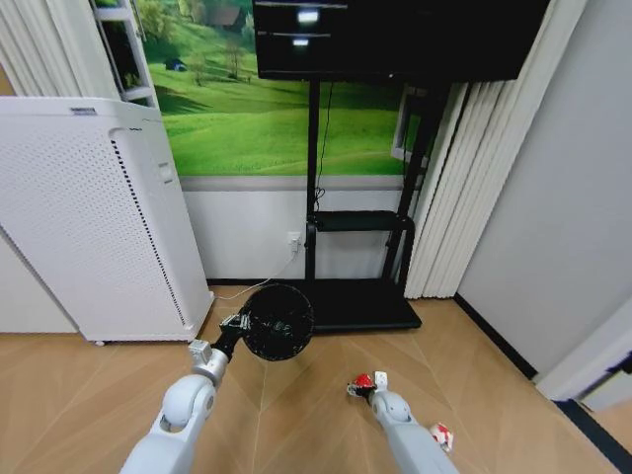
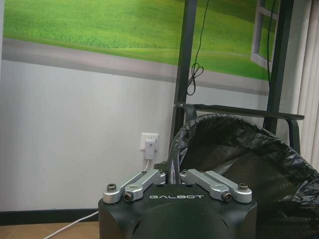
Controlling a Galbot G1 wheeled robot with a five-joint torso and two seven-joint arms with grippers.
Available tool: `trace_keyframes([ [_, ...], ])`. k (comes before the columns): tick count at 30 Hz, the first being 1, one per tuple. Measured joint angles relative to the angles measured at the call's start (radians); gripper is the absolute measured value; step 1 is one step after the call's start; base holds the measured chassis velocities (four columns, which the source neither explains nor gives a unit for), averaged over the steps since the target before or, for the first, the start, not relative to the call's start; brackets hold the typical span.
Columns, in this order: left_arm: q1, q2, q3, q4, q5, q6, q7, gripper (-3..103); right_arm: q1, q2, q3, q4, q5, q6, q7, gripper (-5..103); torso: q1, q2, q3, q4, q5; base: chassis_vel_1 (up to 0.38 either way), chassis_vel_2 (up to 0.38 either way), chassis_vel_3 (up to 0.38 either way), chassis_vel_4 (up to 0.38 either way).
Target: Pick up the trash bin and place the garbage on the floor into it.
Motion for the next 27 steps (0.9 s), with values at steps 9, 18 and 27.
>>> trace_keyframes([
  [9,0.006,0.016,-0.027,-0.015,-0.015,-0.001,0.013,7,0.052,0.028,-0.001,-0.081,-0.053,0.015,0.023,100,0.000,0.000,0.000,0.0000,0.0000,0.000,0.000,0.000,0.000],
  [18,0.010,0.024,-0.043,-0.022,-0.023,-0.001,0.023,7,0.076,0.041,-0.001,-0.129,-0.084,0.018,0.042,100,0.000,0.000,0.000,0.0000,0.0000,0.000,0.000,0.000,0.000],
  [27,0.006,0.023,-0.047,-0.024,-0.026,-0.008,0.027,7,0.082,0.045,-0.002,-0.157,-0.110,0.019,0.047,100,0.000,0.000,0.000,0.0000,-0.0001,0.000,0.000,0.000,0.000],
])
